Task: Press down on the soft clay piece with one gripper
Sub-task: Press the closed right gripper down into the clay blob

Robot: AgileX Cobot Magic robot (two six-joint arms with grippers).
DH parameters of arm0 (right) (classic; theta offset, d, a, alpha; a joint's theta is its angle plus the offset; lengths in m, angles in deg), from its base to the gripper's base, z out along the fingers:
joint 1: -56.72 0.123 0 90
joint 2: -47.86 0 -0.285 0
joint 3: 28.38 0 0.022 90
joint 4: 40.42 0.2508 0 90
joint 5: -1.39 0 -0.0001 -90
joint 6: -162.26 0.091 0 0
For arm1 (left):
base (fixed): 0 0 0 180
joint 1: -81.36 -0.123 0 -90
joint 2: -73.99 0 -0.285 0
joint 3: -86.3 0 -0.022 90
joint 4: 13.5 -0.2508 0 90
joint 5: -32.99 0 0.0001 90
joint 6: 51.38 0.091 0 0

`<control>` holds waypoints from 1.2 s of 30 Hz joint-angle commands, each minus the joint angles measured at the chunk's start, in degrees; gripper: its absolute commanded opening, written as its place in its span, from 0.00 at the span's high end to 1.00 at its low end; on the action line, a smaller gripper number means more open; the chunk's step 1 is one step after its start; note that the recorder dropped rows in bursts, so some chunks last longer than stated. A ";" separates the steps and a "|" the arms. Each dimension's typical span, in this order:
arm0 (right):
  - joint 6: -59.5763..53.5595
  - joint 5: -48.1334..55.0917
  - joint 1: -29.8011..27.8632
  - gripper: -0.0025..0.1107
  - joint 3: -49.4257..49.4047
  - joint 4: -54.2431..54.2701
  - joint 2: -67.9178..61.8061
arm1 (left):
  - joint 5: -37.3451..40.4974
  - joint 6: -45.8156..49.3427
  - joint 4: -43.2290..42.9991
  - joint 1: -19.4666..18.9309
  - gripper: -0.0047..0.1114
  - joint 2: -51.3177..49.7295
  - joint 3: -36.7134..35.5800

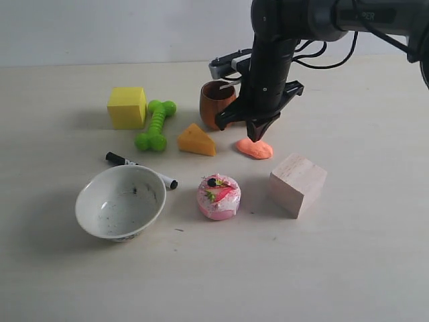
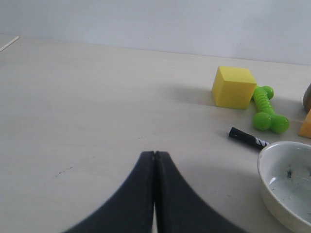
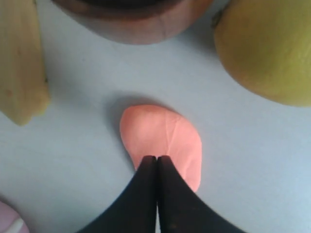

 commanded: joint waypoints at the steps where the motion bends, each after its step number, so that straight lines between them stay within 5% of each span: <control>1: -0.21 -1.26 0.15 0.98 0.34 -0.69 -0.84 | -0.48 0.17 0.29 -0.21 0.96 0.31 -0.01; 36: 0.22 -0.21 0.15 0.98 0.34 -0.66 -8.32 | -0.48 0.17 0.29 -0.21 0.96 0.31 -0.01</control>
